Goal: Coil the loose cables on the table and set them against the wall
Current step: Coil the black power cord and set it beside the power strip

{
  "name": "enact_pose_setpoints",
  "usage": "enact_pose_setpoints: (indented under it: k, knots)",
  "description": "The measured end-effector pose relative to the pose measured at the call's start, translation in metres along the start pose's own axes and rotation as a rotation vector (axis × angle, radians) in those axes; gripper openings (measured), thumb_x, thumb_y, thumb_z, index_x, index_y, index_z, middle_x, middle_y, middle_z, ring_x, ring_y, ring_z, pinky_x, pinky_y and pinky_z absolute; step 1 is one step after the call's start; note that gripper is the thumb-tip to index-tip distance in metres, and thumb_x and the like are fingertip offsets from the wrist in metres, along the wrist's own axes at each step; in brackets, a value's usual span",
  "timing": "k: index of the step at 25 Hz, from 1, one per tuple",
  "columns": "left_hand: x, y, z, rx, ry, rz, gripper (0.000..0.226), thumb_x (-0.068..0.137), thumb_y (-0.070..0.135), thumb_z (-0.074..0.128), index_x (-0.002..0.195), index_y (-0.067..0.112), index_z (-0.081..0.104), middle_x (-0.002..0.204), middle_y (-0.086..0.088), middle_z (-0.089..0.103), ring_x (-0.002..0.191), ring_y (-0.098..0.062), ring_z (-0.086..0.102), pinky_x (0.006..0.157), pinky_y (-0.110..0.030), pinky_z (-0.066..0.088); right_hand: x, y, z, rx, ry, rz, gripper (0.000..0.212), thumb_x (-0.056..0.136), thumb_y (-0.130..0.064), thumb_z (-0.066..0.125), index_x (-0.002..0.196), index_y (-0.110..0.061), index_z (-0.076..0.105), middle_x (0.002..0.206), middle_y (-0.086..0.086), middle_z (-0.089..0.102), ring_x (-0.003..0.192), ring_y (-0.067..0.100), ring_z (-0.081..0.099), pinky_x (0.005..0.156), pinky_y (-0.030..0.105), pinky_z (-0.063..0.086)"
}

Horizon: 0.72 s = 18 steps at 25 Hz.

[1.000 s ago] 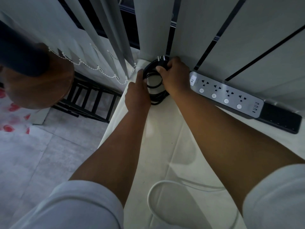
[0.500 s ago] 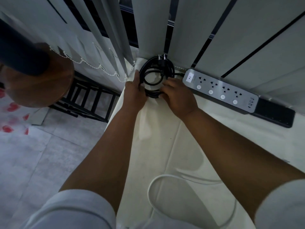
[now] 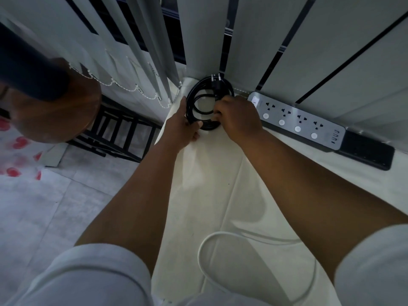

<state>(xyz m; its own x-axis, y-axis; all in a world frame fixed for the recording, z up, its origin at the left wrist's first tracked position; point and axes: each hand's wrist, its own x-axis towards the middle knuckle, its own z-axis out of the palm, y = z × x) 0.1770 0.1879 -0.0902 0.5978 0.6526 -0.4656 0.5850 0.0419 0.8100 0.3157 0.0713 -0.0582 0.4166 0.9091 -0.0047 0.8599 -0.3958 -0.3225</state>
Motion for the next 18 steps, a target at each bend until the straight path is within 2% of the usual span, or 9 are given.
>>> enact_pose_setpoints:
  k: [3, 5, 9, 13, 14, 16, 18]
  knots:
    - [-0.001, 0.001, 0.006, -0.022, 0.053, -0.003, 0.081, 0.086, 0.011, 0.065, 0.151, 0.035, 0.023, 0.076, -0.007, 0.067, 0.053, -0.015, 0.064, 0.054, -0.030, 0.056, 0.002, -0.005, -0.003, -0.020, -0.016, 0.035, 0.020, 0.091, -0.029, 0.061, 0.099, -0.014, 0.071, 0.104, 0.009, 0.066, 0.095, 0.035, 0.060, 0.071, 0.036, 0.045]
    - [-0.001, 0.003, 0.010, -0.048, 0.107, 0.005, 0.078, 0.081, 0.009, 0.064, 0.145, 0.039, 0.032, 0.077, -0.006, 0.067, 0.050, -0.014, 0.064, 0.049, -0.026, 0.053, 0.002, -0.008, -0.005, 0.008, -0.018, 0.101, 0.019, 0.087, -0.030, 0.066, 0.096, -0.015, 0.072, 0.105, 0.008, 0.066, 0.094, 0.034, 0.061, 0.069, 0.034, 0.045]
    - [0.000, 0.005, 0.014, -0.126, 0.140, -0.013, 0.083, 0.079, 0.006, 0.063, 0.146, 0.042, 0.031, 0.083, -0.014, 0.071, 0.058, -0.022, 0.068, 0.055, -0.034, 0.059, 0.007, -0.017, -0.005, -0.042, -0.048, 0.180, 0.019, 0.087, -0.020, 0.064, 0.098, -0.006, 0.072, 0.113, 0.016, 0.059, 0.095, 0.037, 0.061, 0.073, 0.038, 0.051]
    - [0.001, 0.007, 0.009, -0.193, 0.102, -0.060, 0.082, 0.083, 0.006, 0.065, 0.151, 0.032, 0.027, 0.089, -0.018, 0.071, 0.065, -0.025, 0.070, 0.066, -0.036, 0.060, -0.020, -0.017, -0.002, -0.046, -0.084, 0.052, 0.024, 0.093, -0.021, 0.055, 0.103, -0.002, 0.067, 0.112, 0.017, 0.059, 0.107, 0.036, 0.056, 0.074, 0.040, 0.050]
    - [0.000, 0.009, 0.009, -0.155, 0.125, -0.057, 0.078, 0.083, 0.008, 0.065, 0.150, 0.028, 0.030, 0.089, -0.017, 0.072, 0.070, -0.025, 0.070, 0.072, -0.036, 0.059, -0.028, -0.016, -0.001, -0.053, -0.090, 0.020, 0.026, 0.092, -0.021, 0.057, 0.108, -0.002, 0.064, 0.116, 0.017, 0.058, 0.115, 0.036, 0.054, 0.076, 0.041, 0.051]
    - [-0.007, 0.013, 0.011, 0.068, 0.270, 0.006, 0.070, 0.083, 0.015, 0.066, 0.147, 0.019, 0.037, 0.097, -0.013, 0.069, 0.093, -0.026, 0.067, 0.084, -0.027, 0.049, -0.039, -0.014, 0.005, -0.074, -0.125, -0.012, 0.037, 0.090, -0.018, 0.060, 0.121, 0.001, 0.056, 0.131, 0.021, 0.052, 0.135, 0.037, 0.042, 0.084, 0.044, 0.051]
    - [-0.018, 0.015, 0.016, 0.243, 0.402, 0.146, 0.067, 0.085, 0.017, 0.065, 0.145, 0.011, 0.036, 0.124, -0.019, 0.056, 0.117, -0.029, 0.054, 0.091, -0.024, 0.039, -0.044, -0.017, 0.010, -0.096, -0.160, 0.014, 0.051, 0.091, -0.018, 0.058, 0.136, 0.002, 0.045, 0.146, 0.022, 0.041, 0.146, 0.037, 0.025, 0.096, 0.046, 0.046]
